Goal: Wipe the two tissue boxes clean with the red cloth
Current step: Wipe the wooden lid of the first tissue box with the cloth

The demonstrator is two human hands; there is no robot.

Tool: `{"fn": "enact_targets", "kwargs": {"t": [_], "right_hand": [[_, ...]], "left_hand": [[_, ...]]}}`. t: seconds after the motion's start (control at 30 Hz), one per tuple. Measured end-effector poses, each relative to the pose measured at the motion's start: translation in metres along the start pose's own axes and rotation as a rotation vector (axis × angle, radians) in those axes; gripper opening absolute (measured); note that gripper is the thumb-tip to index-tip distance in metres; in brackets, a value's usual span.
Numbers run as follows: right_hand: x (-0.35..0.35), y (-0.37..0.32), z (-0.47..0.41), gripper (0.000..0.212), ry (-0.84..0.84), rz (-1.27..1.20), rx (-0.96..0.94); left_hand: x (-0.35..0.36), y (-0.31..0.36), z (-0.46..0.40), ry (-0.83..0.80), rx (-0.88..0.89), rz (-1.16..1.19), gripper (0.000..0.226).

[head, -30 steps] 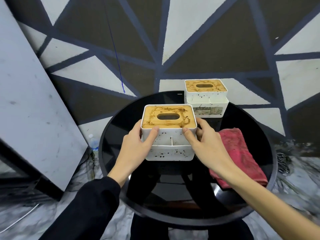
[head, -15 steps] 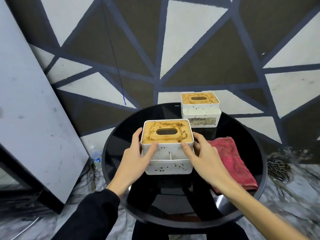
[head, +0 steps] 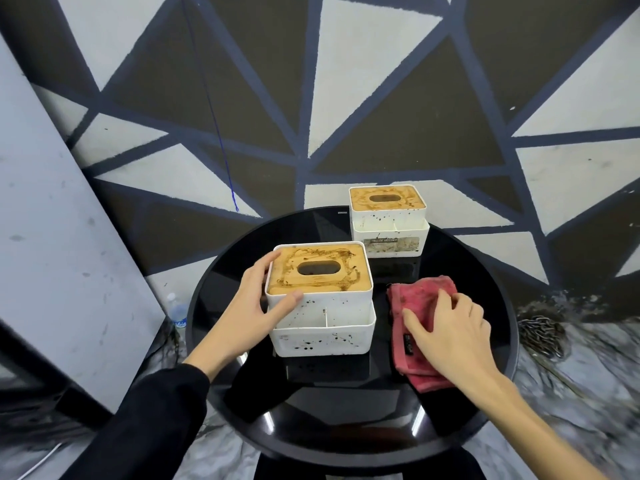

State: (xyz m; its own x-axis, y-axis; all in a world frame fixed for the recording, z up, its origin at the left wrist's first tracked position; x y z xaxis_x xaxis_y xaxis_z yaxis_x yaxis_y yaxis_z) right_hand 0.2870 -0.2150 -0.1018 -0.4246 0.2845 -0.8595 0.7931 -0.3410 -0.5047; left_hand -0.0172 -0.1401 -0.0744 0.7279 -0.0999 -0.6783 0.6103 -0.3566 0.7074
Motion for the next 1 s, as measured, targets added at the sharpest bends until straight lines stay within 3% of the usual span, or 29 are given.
{"fn": "enact_targets", "kwargs": {"t": [0.17, 0.27, 0.4, 0.6, 0.7, 0.77, 0.9, 1.0], "right_hand": [[0.009, -0.005, 0.0, 0.097, -0.024, 0.114, 0.013], [0.019, -0.01, 0.0, 0.101, -0.047, 0.202, 0.021], [0.025, -0.014, -0.001, 0.081, 0.012, 0.269, 0.02], [0.028, -0.004, -0.008, 0.051, 0.222, 0.251, -0.12], [0.022, -0.003, -0.012, 0.037, 0.249, 0.236, -0.185], [0.011, -0.002, -0.017, 0.025, 0.207, 0.134, -0.162], [-0.017, 0.0, -0.031, 0.028, 0.141, -0.311, -0.161], [-0.03, -0.007, -0.028, 0.022, 0.097, -0.505, -0.167]], "left_hand": [[0.01, -0.006, 0.001, -0.004, -0.096, 0.108, 0.099], [0.013, -0.004, 0.002, 0.009, -0.093, 0.141, 0.081], [0.015, -0.006, 0.002, 0.014, -0.092, 0.168, 0.072], [0.017, -0.01, -0.001, 0.005, -0.092, 0.168, 0.073], [0.017, -0.012, -0.002, -0.003, -0.091, 0.17, 0.074], [0.017, -0.012, -0.002, -0.009, -0.091, 0.171, 0.073], [0.018, -0.013, -0.002, -0.016, -0.09, 0.198, 0.074], [0.017, -0.014, 0.0, -0.031, -0.075, 0.216, 0.075]]}}
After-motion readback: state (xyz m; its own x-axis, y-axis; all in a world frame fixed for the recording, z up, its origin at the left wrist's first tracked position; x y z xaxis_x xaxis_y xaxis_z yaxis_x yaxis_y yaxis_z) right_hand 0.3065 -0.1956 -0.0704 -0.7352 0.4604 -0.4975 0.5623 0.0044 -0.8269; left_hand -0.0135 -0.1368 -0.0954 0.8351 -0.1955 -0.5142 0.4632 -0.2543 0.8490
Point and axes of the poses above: each hand's wrist, its own z-axis away from the middle knuckle, its own x-axis out of the palm, y = z × x, the point moved 4 cm from there along -z, towards the middle knuckle, and after that the axes turned 10 degrees about -z, right-handed, at the moved point
